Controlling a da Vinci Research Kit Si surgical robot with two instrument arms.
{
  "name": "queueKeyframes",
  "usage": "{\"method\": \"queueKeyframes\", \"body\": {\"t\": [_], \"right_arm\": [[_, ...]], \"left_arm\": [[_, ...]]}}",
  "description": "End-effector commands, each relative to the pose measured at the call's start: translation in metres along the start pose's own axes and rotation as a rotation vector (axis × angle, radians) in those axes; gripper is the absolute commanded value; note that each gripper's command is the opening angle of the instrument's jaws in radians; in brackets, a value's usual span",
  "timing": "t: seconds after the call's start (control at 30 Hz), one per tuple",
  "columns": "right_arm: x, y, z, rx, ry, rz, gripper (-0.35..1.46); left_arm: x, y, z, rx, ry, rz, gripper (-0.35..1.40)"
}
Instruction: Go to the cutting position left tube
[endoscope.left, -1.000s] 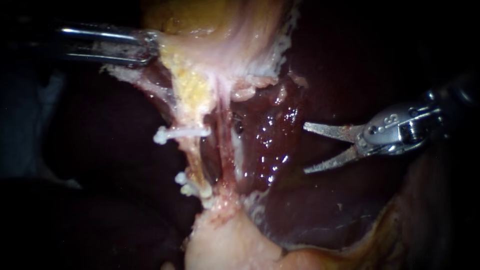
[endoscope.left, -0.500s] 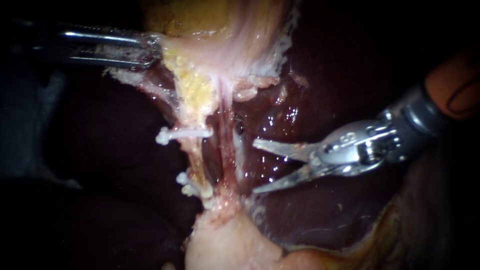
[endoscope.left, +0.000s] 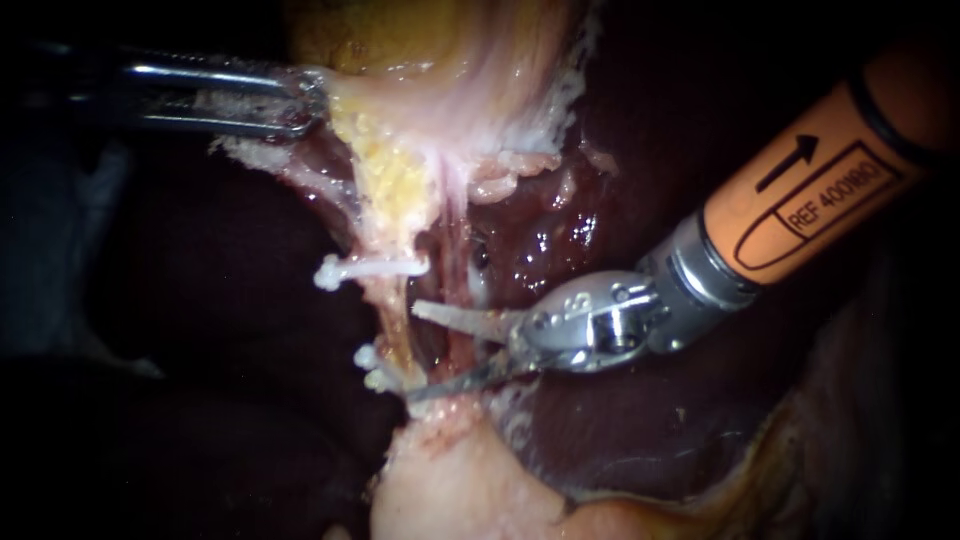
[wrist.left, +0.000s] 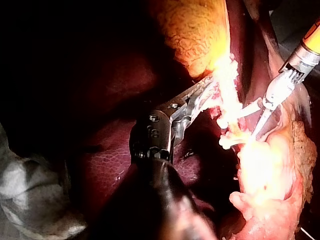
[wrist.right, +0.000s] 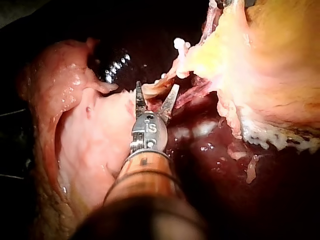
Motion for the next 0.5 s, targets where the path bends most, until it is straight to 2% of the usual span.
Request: {"method": "queueKeyframes", "body": {"t": [0.03,0.17,0.4,0.5], "right_arm": [[-0.0001,0.0002,0.0,0.005,0.001,0.002,1.45],[-0.0001,0.0009,0.0004,0.034,0.005,0.014,1.45],[0.0016,0.0015,0.003,0.117,0.088,0.052,1.43],[0.0023,0.0017,0.0041,0.138,0.104,0.06,1.43]], "left_arm": [[0.0,0.0,0.0,-0.002,-0.001,0.0,-0.35],[0.0,0.0,0.0001,-0.002,-0.001,0.0,-0.35],[-0.0001,0.0,0.0001,-0.002,-0.001,0.001,-0.35],[-0.0001,0.0,0.0002,-0.001,-0.001,0.001,-0.35]]}}
